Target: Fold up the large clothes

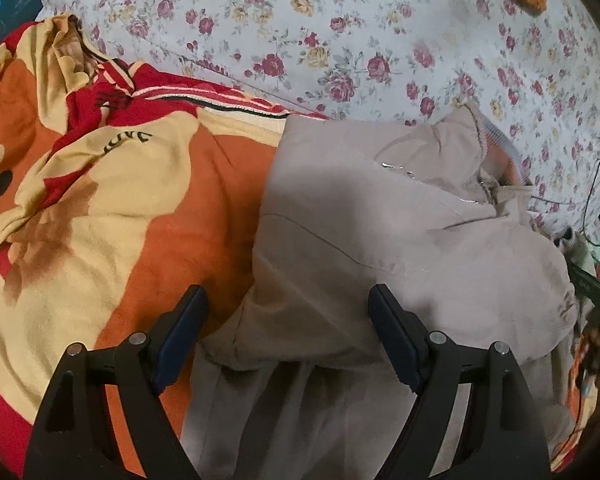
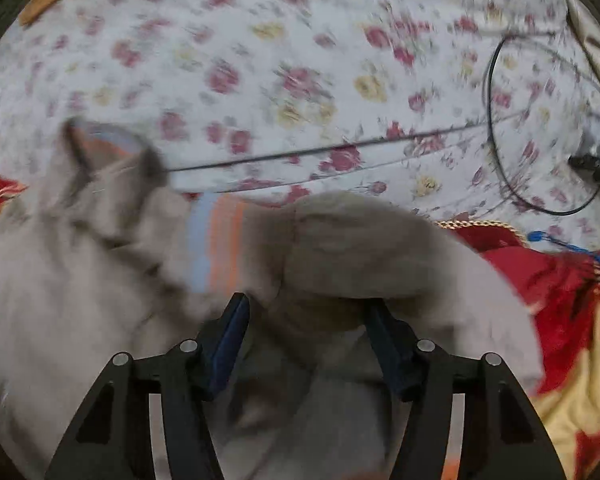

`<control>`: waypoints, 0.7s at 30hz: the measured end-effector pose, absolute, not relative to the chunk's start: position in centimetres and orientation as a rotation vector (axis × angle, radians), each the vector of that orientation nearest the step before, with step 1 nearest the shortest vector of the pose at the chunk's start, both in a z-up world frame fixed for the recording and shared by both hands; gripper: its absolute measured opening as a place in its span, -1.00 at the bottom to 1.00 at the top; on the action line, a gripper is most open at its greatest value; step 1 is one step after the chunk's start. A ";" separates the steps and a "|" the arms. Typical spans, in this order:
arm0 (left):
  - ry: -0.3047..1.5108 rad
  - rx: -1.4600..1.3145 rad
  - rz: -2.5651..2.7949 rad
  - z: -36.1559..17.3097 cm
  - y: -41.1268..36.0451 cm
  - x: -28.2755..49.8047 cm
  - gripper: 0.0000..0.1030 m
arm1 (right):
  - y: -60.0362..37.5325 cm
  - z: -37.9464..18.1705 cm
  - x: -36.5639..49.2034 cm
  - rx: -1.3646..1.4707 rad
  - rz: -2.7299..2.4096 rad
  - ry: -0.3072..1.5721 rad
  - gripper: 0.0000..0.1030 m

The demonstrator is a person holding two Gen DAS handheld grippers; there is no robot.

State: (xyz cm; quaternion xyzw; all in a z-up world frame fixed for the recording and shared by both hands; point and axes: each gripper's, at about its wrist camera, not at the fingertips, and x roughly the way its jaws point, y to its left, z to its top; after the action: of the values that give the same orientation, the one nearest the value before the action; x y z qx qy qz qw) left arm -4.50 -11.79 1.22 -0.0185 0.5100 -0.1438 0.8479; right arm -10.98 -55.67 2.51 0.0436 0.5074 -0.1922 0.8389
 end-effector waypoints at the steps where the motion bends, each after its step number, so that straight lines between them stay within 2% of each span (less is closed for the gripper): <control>1: 1.070 -0.033 -0.299 1.2 -11.8 -4.3 0.60 | -56.9 1.7 -10.6 0.149 -0.401 1.078 0.09; 2: 1.065 -0.027 -0.293 1.3 -11.9 -4.2 0.60 | -57.7 1.5 -10.6 0.201 -0.383 1.063 -0.31; 4: 1.053 -0.020 -0.289 1.4 -11.9 -4.0 0.60 | -59.2 1.7 -11.0 0.318 -0.350 1.026 -0.86; 5: 1.050 -0.017 -0.285 1.4 -11.9 -4.0 0.60 | -59.8 2.6 -11.7 0.366 -0.326 0.992 -0.99; 8: 1.052 -0.019 -0.289 1.5 -11.9 -4.1 0.60 | -60.5 5.8 -14.1 0.443 -0.242 0.902 -0.99; 14: 1.001 -0.050 -0.295 3.1 -11.2 -4.9 0.60 | -60.3 16.4 -21.4 0.542 -0.047 0.658 -0.99; 21: 0.962 -0.086 -0.303 4.5 -10.1 -5.3 0.60 | -50.1 26.5 -22.0 0.367 0.291 0.618 -0.99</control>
State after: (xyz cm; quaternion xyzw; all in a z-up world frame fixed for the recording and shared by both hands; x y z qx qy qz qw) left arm -5.27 -10.14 4.49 -0.0410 0.4605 -0.1451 0.8747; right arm -21.98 -50.10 26.54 0.1790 0.3015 0.1417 0.9257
